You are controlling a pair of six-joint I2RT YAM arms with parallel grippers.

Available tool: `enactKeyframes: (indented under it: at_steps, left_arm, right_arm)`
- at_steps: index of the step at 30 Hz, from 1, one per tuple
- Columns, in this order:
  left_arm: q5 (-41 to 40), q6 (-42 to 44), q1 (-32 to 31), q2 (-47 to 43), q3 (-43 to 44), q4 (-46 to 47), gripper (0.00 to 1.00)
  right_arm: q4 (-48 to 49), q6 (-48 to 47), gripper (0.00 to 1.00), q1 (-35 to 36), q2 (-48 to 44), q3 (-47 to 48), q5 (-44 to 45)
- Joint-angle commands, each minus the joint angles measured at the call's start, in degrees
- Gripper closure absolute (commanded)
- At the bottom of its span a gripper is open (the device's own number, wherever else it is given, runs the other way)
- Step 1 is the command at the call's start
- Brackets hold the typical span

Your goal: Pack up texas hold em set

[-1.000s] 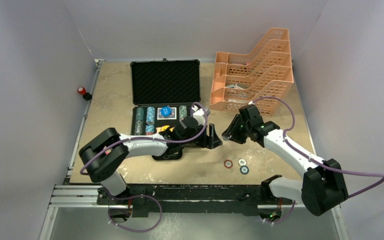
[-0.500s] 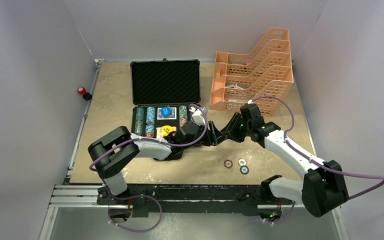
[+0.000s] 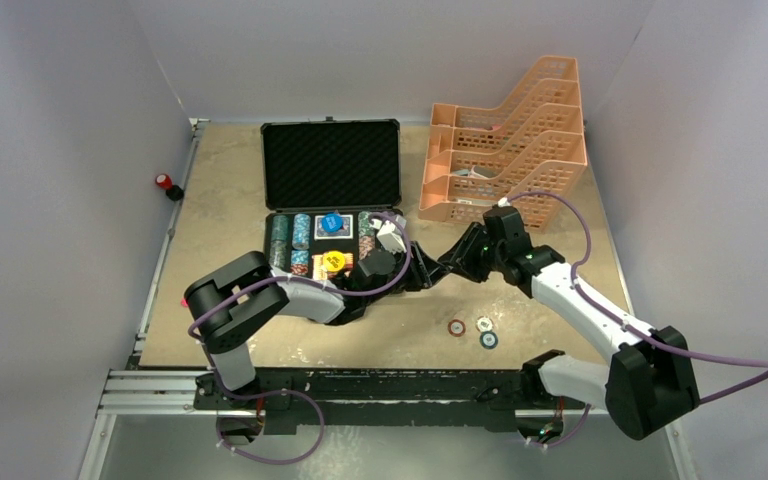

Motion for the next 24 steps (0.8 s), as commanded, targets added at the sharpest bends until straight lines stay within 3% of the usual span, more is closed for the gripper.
enactKeyframes:
  at_steps: [1,12,15,19,22,24]
  left_arm:
    - [-3.1,-1.1,-0.1,-0.3,-0.3,6.7,0.68]
    - [-5.4,-0.8,0.1,-1.1,0.4,5.8,1.0]
    - [-6.4,-0.4,0.3,-2.1,1.3,1.6,1.0]
    - [-7.7,-2.0,1.6,-6.4,1.9,-8.6,1.0]
    - [-12.4,-5.7,3.5,-11.5,3.2,-22.8,1.0]
    - [-19.3,-8.8,4.0,-14.6,7.2,-37.3,1.0]
  right_arm:
    - [0.3,0.2,0.62,0.4,-0.6,-0.4,-3.2]
    - [1.8,-0.3,0.62,0.3,0.6,-0.4,-5.7]
    - [1.7,-0.6,0.5,0.3,1.1,0.5,-4.8]
    - [-0.7,-2.7,0.23,0.1,2.2,4.7,-0.1]
    - [-3.2,-3.3,0.17,-0.2,2.3,8.2,4.8]
    - [-3.6,-3.6,0.16,-0.2,2.1,9.4,6.8]
